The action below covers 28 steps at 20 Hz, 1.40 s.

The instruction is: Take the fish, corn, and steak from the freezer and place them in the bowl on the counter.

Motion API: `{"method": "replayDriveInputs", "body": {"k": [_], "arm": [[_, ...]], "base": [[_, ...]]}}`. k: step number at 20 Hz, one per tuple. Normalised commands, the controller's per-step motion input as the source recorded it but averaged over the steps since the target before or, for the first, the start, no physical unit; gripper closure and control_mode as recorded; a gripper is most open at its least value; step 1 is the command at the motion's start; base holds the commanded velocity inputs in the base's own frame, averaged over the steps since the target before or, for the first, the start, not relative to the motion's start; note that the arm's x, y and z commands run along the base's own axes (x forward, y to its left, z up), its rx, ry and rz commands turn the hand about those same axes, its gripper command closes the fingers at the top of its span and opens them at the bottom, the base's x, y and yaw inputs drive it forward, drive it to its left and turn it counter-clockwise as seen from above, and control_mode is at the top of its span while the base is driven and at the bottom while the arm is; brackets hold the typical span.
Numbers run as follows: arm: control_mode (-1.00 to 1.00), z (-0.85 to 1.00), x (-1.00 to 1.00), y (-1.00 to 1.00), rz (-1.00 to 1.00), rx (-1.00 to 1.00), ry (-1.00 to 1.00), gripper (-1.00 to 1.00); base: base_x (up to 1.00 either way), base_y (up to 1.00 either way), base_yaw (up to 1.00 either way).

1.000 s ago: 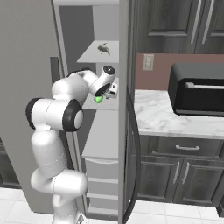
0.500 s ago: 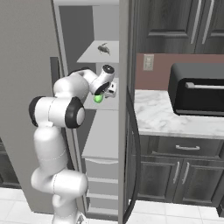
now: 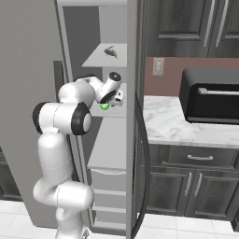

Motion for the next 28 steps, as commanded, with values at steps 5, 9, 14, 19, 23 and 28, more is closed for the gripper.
{"method": "replayDriveInputs", "body": {"k": [5, 9, 14, 19, 23, 28], "arm": [[-1.00, 0.00, 0.26, 0.15, 0.00, 0.00, 0.00, -1.00], [-1.00, 0.00, 0.25, 0.01, 0.00, 0.00, 0.00, -1.00], [-1.00, -0.13, 0.09, 0.00, 0.00, 0.00, 0.00, -1.00], [-1.00, -0.23, 0.00, 0.00, 0.00, 0.00, 0.00, -1.00], [-1.00, -0.11, 0.00, 0.00, 0.00, 0.00, 0.00, -1.00], [-1.00, -0.07, 0.00, 0.00, 0.00, 0.00, 0.00, -1.00]], "base": [[0.00, 0.00, 0.00], [0.00, 0.00, 0.00], [0.00, 0.00, 0.00], [0.00, 0.00, 0.00], [0.00, 0.00, 0.00], [0.00, 0.00, 0.00]]}}
